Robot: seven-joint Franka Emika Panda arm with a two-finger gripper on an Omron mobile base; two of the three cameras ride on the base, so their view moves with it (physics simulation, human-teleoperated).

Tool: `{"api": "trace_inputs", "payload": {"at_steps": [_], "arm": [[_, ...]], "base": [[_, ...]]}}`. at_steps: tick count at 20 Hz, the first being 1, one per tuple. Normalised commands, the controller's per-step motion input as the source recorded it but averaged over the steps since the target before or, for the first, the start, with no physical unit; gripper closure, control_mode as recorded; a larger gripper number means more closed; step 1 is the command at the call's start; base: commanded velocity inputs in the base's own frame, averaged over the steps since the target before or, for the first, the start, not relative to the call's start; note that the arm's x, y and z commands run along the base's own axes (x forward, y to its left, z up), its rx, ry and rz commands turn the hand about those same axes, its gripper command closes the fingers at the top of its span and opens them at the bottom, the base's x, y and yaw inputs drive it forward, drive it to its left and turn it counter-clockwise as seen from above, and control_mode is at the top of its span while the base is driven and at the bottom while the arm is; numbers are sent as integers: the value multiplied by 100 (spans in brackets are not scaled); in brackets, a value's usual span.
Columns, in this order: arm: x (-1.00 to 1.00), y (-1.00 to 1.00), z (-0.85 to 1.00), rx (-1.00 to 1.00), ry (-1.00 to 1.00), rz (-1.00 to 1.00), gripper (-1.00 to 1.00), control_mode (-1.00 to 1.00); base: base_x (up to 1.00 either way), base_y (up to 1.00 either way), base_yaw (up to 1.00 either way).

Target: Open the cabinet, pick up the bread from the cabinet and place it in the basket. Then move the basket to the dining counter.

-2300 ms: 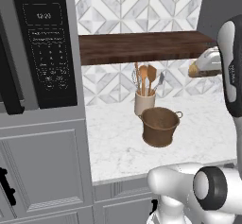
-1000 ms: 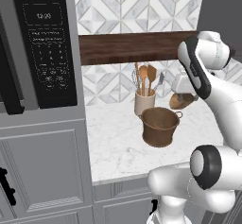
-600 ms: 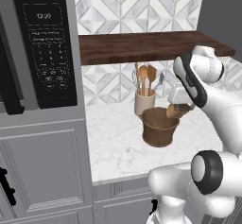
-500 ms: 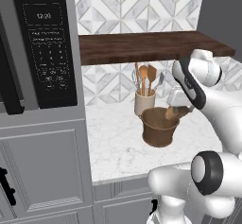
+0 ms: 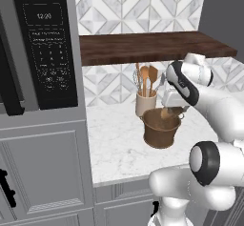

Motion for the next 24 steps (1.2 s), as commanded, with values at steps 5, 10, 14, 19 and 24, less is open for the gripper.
{"api": "trace_inputs", "payload": {"at_steps": [5,10,14,19,24], "arm": [[50,4,-46,0,0,0,100,-100],[38,6,-59,0,0,0,100,-100],[34,2,-23,0,0,0,100,-100],[23,0,-18,0,1,0,100,-100],[18,0,-34,0,0,0,100,-100]], "base": [[0,0,0],[0,0,0],[0,0,0],[0,0,0],[0,0,0]]}}
